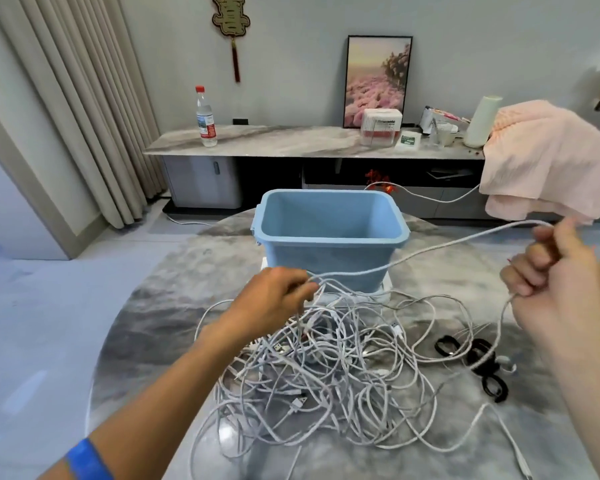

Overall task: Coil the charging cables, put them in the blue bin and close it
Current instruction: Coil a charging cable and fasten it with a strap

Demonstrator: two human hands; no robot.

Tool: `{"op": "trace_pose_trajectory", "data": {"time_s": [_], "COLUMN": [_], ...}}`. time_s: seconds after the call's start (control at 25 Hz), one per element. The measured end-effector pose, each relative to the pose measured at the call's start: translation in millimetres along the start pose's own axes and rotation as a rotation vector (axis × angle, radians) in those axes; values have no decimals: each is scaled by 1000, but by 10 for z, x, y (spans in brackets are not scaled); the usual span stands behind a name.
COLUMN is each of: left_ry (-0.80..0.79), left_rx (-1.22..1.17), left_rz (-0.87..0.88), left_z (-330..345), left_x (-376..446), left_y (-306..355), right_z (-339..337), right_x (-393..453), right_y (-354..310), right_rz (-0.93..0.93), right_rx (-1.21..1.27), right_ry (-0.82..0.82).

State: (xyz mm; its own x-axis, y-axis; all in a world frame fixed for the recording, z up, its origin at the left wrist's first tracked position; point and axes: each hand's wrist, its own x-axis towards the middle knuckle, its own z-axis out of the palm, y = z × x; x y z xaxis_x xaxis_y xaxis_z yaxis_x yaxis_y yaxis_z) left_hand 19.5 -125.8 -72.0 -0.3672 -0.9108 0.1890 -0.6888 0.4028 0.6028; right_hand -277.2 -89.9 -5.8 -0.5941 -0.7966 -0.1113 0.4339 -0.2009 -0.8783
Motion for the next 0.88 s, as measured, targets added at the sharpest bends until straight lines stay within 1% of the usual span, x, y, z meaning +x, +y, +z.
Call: {"op": "trace_pose_trajectory", "data": {"time_s": [0.04,0.08,0.12,0.16,0.2,0.24,0.28,0.32,0.36,0.4,0.44,0.48,0.52,0.56,0.6,0.64,0.68,0.72,0.76,0.8,0.84,0.88], "left_ry": [83,153,192,205,194,166,137,121,113,108,85,58,31,6,-24,-40,-43,-40,-28,-3,30,60], "left_rx": [-217,-442,-606,-680,-692,-684,-676,-678,-706,-758,-815,-838,-765,-604,-452,-379,-401,-472,-571,-674,-763,-831], "left_rz": [-22,-40,-61,-71,-52,-10,36,71,79,67,54,45,42,38,22,-15,-59,-89,-103,-111,-113,-110], "left_z": [-51,-98,-130,-132,-118,-98,-91,-84,-95,-127,-168,-190,-195,-174,-134,-88,-61,-50,-63,-87,-113,-138], "left_x": [-10,0,12,19,8,-12,-36,-44,-47,-43,-44,-42,-41,-49,-55,-53,-49,-41,-33,-16,3,16], "left_y": [16,70,163,266,379,474,569,614,643,633,596,502,385,275,203,156,151,173,206,238,268,293], "right_z": [-70,-140,-148,-86,37,182,293,373,399,419,412,398,376,327,248,145,41,-52,-101,-134,-129,-89], "right_x": [40,72,55,-46,-196,-365,-468,-575,-653,-660,-619,-553,-460,-360,-249,-133,-50,22,58,81,53,14], "right_y": [5,51,113,156,204,245,318,420,517,563,558,485,355,187,38,-47,-74,-49,2,63,121,185], "right_rz": [-34,-124,-261,-457,-604,-623,-573,-528,-504,-493,-506,-485,-439,-370,-309,-250,-180,-100,-13,25,-27,-147], "right_rx": [-297,-743,-1110,-1280,-1258,-1139,-1053,-1010,-997,-951,-905,-822,-661,-454,-264,-131,-60,-56,-135,-328,-641,-925], "right_ry": [12,43,49,-65,-259,-488,-714,-884,-971,-972,-905,-780,-611,-439,-289,-173,-90,-23,37,88,114,92]}}
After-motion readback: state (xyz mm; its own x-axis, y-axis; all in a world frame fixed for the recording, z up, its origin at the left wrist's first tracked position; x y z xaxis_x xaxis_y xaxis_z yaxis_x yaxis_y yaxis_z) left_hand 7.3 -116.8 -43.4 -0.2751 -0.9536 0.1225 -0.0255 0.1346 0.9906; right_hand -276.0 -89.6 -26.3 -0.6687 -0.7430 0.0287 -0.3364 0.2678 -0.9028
